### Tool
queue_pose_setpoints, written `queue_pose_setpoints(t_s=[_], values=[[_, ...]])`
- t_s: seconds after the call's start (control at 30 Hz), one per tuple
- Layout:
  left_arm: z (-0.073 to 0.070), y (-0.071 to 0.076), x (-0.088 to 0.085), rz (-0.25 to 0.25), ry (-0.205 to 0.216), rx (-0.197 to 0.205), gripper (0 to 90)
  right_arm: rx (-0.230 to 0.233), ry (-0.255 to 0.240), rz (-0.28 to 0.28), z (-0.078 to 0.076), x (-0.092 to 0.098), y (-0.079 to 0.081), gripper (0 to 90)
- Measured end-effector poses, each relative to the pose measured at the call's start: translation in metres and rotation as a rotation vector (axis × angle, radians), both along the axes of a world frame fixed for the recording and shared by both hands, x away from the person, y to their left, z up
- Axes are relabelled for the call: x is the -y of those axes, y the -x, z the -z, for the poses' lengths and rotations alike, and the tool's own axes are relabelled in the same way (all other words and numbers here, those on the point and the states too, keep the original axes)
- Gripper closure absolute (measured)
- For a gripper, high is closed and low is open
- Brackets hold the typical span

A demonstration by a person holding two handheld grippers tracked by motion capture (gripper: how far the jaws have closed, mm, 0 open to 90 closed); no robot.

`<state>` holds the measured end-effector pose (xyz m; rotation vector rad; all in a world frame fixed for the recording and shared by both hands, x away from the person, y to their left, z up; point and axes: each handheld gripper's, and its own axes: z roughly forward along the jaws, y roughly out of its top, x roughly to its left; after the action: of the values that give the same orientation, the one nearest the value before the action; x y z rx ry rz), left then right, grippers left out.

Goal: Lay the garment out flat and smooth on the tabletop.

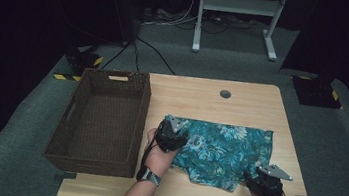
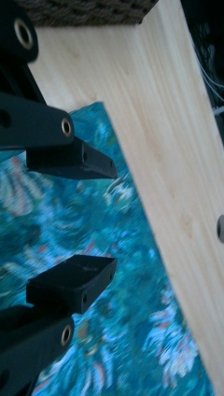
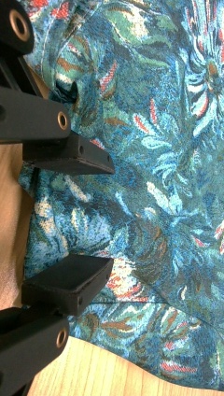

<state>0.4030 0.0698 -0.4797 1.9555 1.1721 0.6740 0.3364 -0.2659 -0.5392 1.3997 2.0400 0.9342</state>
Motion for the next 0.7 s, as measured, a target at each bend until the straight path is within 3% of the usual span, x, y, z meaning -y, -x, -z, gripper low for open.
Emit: queue_pose_setpoints(t_s=[0.13, 0.27, 0.33, 0.47, 0.7], values=[[0.004, 0.013, -0.004, 0.007, 0.022, -0.016, 46.0, 0.000, 0.000, 0.000, 0.000, 0.000, 0.000, 47.8], [0.007, 0.020, -0.006, 0.012, 0.014, -0.021, 45.1, 0.000, 0.000, 0.000, 0.000, 0.000, 0.000, 47.8], [0.015, 0.032, -0.012, 0.005, 0.019, -0.042, 44.8, 0.000, 0.001, 0.001, 0.000, 0.000, 0.000, 47.7], [0.025, 0.042, -0.015, 0.004, -0.008, -0.057, 44.3, 0.000, 0.001, 0.001, 0.000, 0.000, 0.000, 47.7], [0.042, 0.054, -0.022, -0.012, 0.005, -0.081, 44.6, 0.000, 0.000, 0.001, 0.000, 0.000, 0.000, 47.7]])
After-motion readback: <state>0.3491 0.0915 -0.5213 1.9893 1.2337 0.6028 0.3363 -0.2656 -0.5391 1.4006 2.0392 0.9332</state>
